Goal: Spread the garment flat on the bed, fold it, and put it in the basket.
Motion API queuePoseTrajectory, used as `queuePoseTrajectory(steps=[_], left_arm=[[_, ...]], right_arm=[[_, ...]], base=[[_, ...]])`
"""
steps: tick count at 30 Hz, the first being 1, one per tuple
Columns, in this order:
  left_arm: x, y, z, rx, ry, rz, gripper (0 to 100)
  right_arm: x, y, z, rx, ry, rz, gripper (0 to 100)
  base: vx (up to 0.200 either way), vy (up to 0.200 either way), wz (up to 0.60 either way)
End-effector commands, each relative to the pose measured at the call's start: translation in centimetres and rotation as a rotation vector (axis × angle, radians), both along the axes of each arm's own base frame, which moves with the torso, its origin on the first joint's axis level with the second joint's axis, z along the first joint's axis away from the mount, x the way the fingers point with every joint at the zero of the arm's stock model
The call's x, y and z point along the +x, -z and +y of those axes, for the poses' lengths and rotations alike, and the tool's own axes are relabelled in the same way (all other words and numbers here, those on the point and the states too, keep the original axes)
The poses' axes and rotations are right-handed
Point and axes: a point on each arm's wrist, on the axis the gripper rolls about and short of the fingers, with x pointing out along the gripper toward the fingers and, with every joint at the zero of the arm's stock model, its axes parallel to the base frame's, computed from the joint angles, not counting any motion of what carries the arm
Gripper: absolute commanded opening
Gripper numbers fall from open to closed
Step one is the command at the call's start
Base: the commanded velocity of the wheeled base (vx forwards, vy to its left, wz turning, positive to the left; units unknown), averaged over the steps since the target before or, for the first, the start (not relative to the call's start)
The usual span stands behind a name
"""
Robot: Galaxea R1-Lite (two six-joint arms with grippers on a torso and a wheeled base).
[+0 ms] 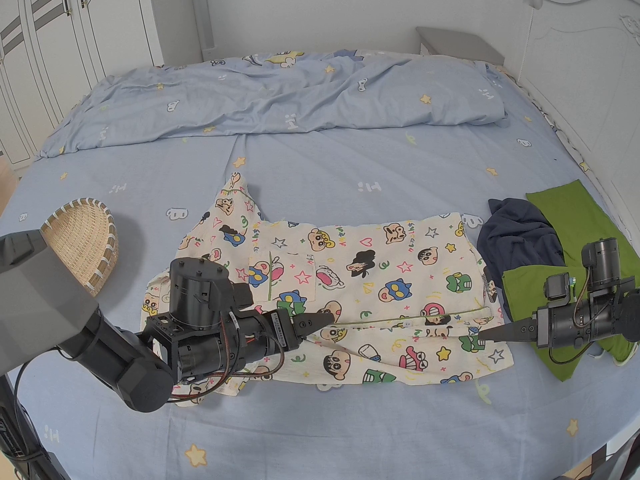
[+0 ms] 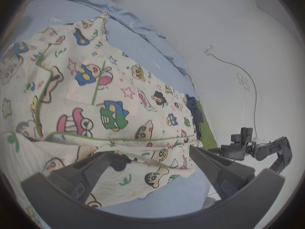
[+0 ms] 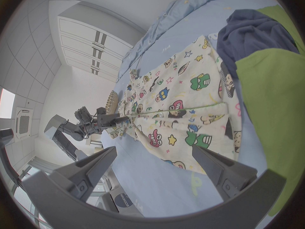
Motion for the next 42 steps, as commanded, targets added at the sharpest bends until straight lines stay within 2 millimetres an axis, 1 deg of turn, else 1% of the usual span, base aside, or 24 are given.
queuePoseTrajectory(steps=[1, 2, 6, 8, 12, 17, 21, 22, 27, 33, 36, 38, 39, 41, 42], left_arm=[[0.1, -0.9, 0.5, -0.014, -0.012, -0.022, 100], [-0.2, -1.3, 0.5, -0.015, -0.006, -0.021, 100], [-0.4, -1.1, 0.3, -0.012, 0.002, -0.016, 100], [-0.4, -1.1, 0.3, -0.013, 0.002, -0.013, 100], [-0.4, -1.1, 0.3, -0.013, 0.005, -0.011, 100], [-0.7, -1.0, -0.2, -0.016, 0.022, -0.015, 100], [-0.5, -1.0, -0.3, -0.017, 0.018, -0.015, 100], [-0.5, -1.0, -0.2, -0.018, 0.017, -0.017, 100], [-0.2, -1.2, -0.1, -0.022, 0.008, -0.025, 100], [-0.3, -1.8, 0.2, -0.032, -0.003, -0.044, 100], [-1.0, -3.3, 0.8, -0.055, -0.005, -0.076, 100], [-1.2, -3.5, 0.9, -0.057, -0.001, -0.078, 100], [-2.2, -4.2, 1.2, -0.065, 0.009, -0.092, 100], [-2.8, -4.7, 1.4, -0.073, 0.017, -0.101, 100], [-3.6, -5.3, 1.5, -0.083, 0.033, -0.113, 100]], right_arm=[[0.0, 0.5, 0.5, -0.001, -0.02, 0.022, 100], [0.1, 1.7, 1.2, -0.013, -0.048, 0.06, 100], [0.2, 2.4, 2.2, -0.042, -0.076, 0.054, 100], [0.5, 3.1, 2.7, -0.056, -0.086, 0.058, 100], [1.4, 3.9, 3.0, -0.07, -0.074, 0.053, 100], [2.4, 5.3, 2.4, -0.079, -0.034, 0.054, 100], [2.3, 5.7, 1.5, -0.085, 0.005, 0.066, 100], [2.3, 5.7, 0.8, -0.087, 0.029, 0.072, 100], [1.7, 6.1, -0.7, -0.091, 0.078, 0.088, 100], [1.4, 5.4, -0.9, -0.081, 0.087, 0.069, 100], [0.9, 3.8, -0.7, -0.073, 0.084, 0.02, 100], [0.8, 3.5, -0.7, -0.071, 0.082, 0.009, 100], [0.5, 2.6, -0.4, -0.06, 0.084, -0.015, 100], [0.3, 1.9, -0.1, -0.048, 0.083, -0.031, 100], [0.2, 1.4, 0.1, -0.039, 0.079, -0.04, 100]], base=[[0.0, 0.0, 0.0], [0.0, 0.0, 0.0], [0.0, 0.0, 0.0], [0.0, 0.0, 0.0], [0.0, 0.0, 0.0], [0.0, 0.0, 0.0], [0.0, 0.0, 0.0], [0.0, 0.0, 0.0], [0.0, 0.0, 0.0], [0.0, 0.0, 0.0], [0.0, 0.0, 0.0], [0.0, 0.0, 0.0], [0.0, 0.0, 0.0], [0.0, 0.0, 0.0], [0.0, 0.0, 0.0]])
